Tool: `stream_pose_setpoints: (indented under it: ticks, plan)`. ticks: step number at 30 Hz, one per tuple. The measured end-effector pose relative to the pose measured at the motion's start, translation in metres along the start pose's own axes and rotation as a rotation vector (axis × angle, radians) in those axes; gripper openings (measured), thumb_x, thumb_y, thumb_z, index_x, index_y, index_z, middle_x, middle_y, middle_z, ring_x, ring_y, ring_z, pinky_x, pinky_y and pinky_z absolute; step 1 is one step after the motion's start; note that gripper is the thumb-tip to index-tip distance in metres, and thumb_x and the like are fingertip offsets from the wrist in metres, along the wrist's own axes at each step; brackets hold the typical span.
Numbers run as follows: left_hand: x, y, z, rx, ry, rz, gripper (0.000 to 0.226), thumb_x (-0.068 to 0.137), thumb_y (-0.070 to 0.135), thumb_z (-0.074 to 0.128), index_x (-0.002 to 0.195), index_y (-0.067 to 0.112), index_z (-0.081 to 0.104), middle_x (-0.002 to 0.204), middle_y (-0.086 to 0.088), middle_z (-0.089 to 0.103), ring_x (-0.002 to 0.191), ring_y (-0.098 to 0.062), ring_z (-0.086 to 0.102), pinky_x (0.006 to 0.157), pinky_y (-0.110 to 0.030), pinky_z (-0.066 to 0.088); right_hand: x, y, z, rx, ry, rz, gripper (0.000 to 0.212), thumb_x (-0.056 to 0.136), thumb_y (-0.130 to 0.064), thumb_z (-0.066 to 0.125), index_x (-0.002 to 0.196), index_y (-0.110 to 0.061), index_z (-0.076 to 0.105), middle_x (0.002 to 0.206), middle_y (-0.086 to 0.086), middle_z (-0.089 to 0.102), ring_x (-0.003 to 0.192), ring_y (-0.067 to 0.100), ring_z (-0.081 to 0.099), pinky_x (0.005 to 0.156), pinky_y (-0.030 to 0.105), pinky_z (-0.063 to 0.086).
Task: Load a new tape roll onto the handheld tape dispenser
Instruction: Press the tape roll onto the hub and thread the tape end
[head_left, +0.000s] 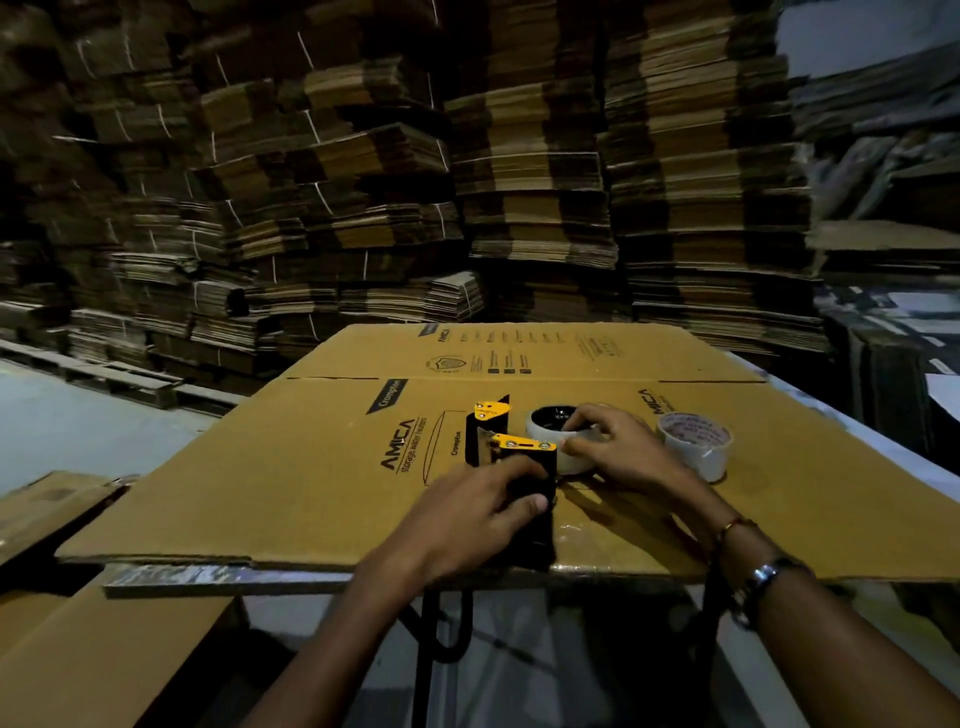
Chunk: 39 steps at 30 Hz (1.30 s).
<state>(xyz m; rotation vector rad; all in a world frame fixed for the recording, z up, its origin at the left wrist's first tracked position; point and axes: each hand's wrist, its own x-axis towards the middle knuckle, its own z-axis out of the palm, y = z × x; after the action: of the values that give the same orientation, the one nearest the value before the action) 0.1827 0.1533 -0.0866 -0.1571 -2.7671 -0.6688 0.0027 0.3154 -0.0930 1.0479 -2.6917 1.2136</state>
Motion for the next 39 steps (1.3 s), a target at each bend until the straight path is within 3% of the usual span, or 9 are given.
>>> stream_pose_setpoints:
  ticks: [5, 8, 15, 18, 21, 25, 29, 35, 39]
  plan:
    - [-0.001, 0.025, 0.028, -0.173, 0.03, 0.099, 0.037, 0.1, 0.042, 0.052, 0.132, 0.025, 0.059, 0.121, 0.003, 0.067, 0.101, -0.008, 0.059, 0.075, -0.02, 0.043, 0.021, -0.005, -0.016, -0.051, -0.175, 0.013, 0.006, 0.094, -0.02, 0.064, 0.098, -0.019, 0.068, 0.109, -0.002, 0.063, 0.102, 0.017, 0.059, 0.073, 0.025, 0.049]
    - [0.004, 0.038, 0.046, -0.169, 0.037, 0.126, 0.045, 0.101, 0.043, 0.049, 0.141, 0.023, 0.053, 0.135, 0.001, 0.062, 0.121, -0.013, 0.055, 0.094, -0.028, 0.045, 0.031, -0.007, -0.025, -0.061, -0.285, 0.025, 0.004, 0.093, -0.016, 0.065, 0.096, -0.016, 0.067, 0.11, 0.003, 0.065, 0.1, 0.019, 0.06, 0.079, 0.031, 0.05]
    - [0.018, 0.04, 0.043, -0.154, -0.001, 0.196, 0.042, 0.1, 0.03, 0.057, 0.14, 0.019, 0.056, 0.126, -0.005, 0.065, 0.112, -0.014, 0.056, 0.085, -0.018, 0.038, 0.04, -0.014, -0.037, -0.033, -0.434, 0.074, 0.008, 0.093, -0.011, 0.063, 0.1, -0.013, 0.068, 0.112, 0.005, 0.062, 0.083, 0.015, 0.056, 0.066, 0.025, 0.046]
    - [0.039, 0.012, 0.019, -0.198, 0.241, 0.09, 0.027, 0.098, 0.026, 0.06, 0.122, 0.02, 0.069, 0.116, -0.001, 0.068, 0.104, -0.008, 0.055, 0.089, -0.024, 0.046, 0.042, -0.012, -0.037, -0.022, -0.447, 0.099, 0.009, 0.091, -0.012, 0.066, 0.099, -0.015, 0.068, 0.115, 0.005, 0.062, 0.087, 0.017, 0.058, 0.068, 0.026, 0.048]
    - [0.075, -0.028, 0.0, -0.042, 0.345, -0.037, 0.025, 0.099, 0.031, 0.056, 0.12, 0.027, 0.068, 0.124, 0.002, 0.059, 0.118, -0.015, 0.046, 0.1, -0.039, 0.041, 0.04, -0.012, -0.037, 0.002, -0.449, 0.127, 0.012, 0.091, -0.007, 0.063, 0.099, -0.015, 0.067, 0.117, 0.004, 0.059, 0.09, 0.015, 0.057, 0.067, 0.024, 0.046]
    - [0.112, -0.054, -0.004, 0.087, -0.019, -0.081, 0.036, 0.101, 0.038, 0.05, 0.135, 0.03, 0.058, 0.151, -0.005, 0.041, 0.139, -0.025, 0.034, 0.112, -0.049, 0.032, 0.038, -0.015, -0.037, 0.037, -0.44, 0.156, 0.014, 0.092, -0.004, 0.061, 0.103, -0.011, 0.066, 0.12, 0.006, 0.058, 0.09, 0.014, 0.057, 0.065, 0.021, 0.046]
    - [0.12, -0.057, 0.001, -0.186, -0.183, -0.152, 0.036, 0.103, 0.027, 0.047, 0.137, 0.023, 0.058, 0.147, -0.009, 0.05, 0.126, -0.025, 0.049, 0.104, -0.042, 0.043, 0.037, -0.016, -0.038, 0.026, -0.444, 0.15, 0.017, 0.092, -0.005, 0.061, 0.108, -0.01, 0.066, 0.12, 0.006, 0.059, 0.094, 0.014, 0.058, 0.068, 0.022, 0.047]
    - [0.114, -0.059, 0.009, -0.253, -0.104, -0.201, 0.036, 0.101, 0.018, 0.045, 0.131, 0.025, 0.064, 0.141, -0.007, 0.057, 0.116, -0.02, 0.053, 0.091, -0.033, 0.045, 0.027, -0.027, -0.035, -0.146, -0.354, 0.039, 0.023, 0.091, -0.009, 0.06, 0.111, -0.021, 0.065, 0.129, -0.001, 0.054, 0.118, 0.018, 0.051, 0.087, 0.029, 0.043]
    - [0.108, -0.056, 0.015, -0.229, -0.026, -0.256, 0.035, 0.099, 0.023, 0.046, 0.128, 0.026, 0.066, 0.128, -0.008, 0.066, 0.108, -0.022, 0.062, 0.094, -0.041, 0.054, -0.004, -0.048, -0.024, -0.184, -0.109, -0.127, 0.019, 0.092, -0.01, 0.059, 0.104, -0.022, 0.068, 0.115, -0.007, 0.058, 0.101, 0.008, 0.054, 0.081, 0.024, 0.045]
